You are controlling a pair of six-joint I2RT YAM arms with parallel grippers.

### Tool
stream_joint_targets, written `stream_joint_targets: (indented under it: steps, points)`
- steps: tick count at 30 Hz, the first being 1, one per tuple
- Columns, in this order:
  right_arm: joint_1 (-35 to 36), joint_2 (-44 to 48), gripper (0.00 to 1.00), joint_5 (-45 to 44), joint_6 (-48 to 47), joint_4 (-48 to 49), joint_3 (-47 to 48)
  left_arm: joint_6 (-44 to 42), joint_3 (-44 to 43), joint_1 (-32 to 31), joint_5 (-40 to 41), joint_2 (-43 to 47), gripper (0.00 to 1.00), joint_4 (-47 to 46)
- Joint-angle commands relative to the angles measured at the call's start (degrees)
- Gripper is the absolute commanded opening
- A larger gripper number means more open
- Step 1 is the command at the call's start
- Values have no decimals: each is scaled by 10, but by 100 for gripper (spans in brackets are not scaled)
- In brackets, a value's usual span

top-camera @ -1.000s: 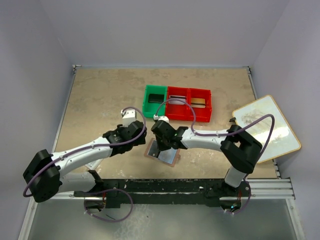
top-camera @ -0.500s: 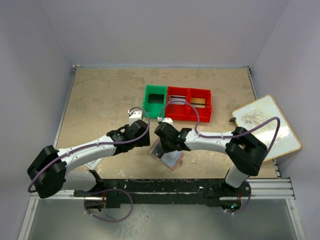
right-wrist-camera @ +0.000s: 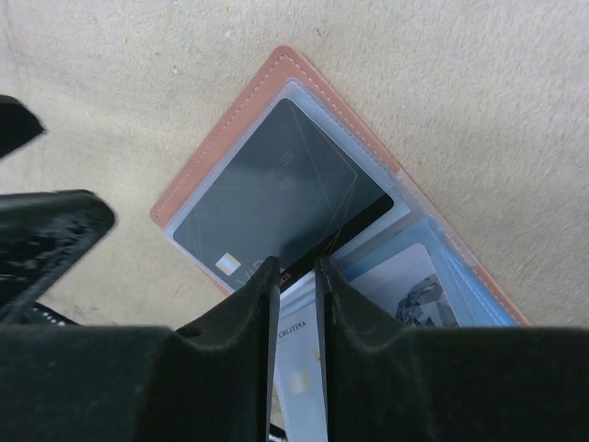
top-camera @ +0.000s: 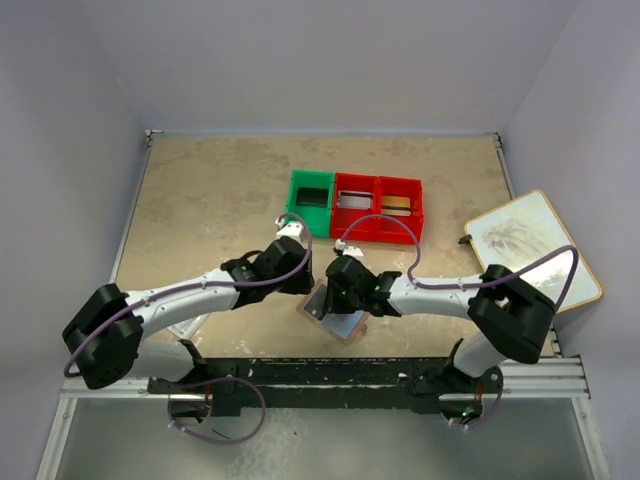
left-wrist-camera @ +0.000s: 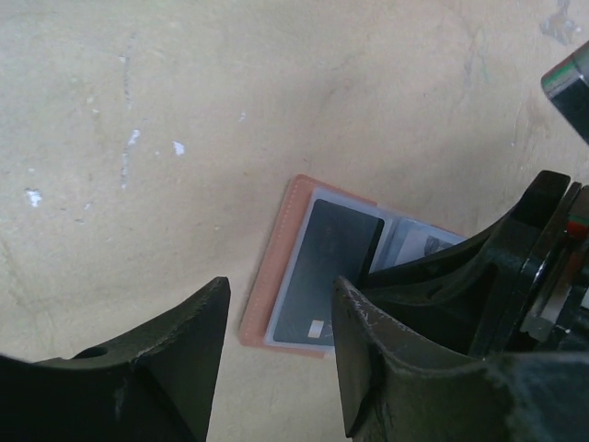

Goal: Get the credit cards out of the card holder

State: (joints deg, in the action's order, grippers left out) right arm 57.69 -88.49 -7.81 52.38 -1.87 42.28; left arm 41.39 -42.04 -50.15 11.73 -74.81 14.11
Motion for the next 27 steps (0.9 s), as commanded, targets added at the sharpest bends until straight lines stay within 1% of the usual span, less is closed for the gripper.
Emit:
stream_joint_targets:
  steps: [1, 6, 10, 13, 17, 20, 24, 27]
  points:
    - [0, 36, 28, 5, 87, 45, -50, -43, -33, -20, -42, -31, 45, -35]
    - [-14, 74, 30, 21, 148, 130, -126, -57, -38, -43, -24, -70, 39, -29]
    - [-15, 76, 31, 5, 170, 115, -132, -66, -49, -66, 4, -100, 32, -13]
    - [-16, 73, 31, 0, 196, 110, -139, -67, -57, -77, 13, -106, 26, -7]
    - [-16, 66, 30, 6, 248, 144, -168, -65, -54, -83, 9, -114, 19, -14]
    - [-16, 64, 30, -3, 290, 154, -183, -63, -60, -86, 18, -128, 13, 3]
    - [-17, 57, 30, -15, 316, 169, -191, -49, -51, -93, 35, -130, 8, 4]
    - [-23, 43, 30, -1, 318, 191, -193, -37, -47, -94, 46, -135, 5, 14]
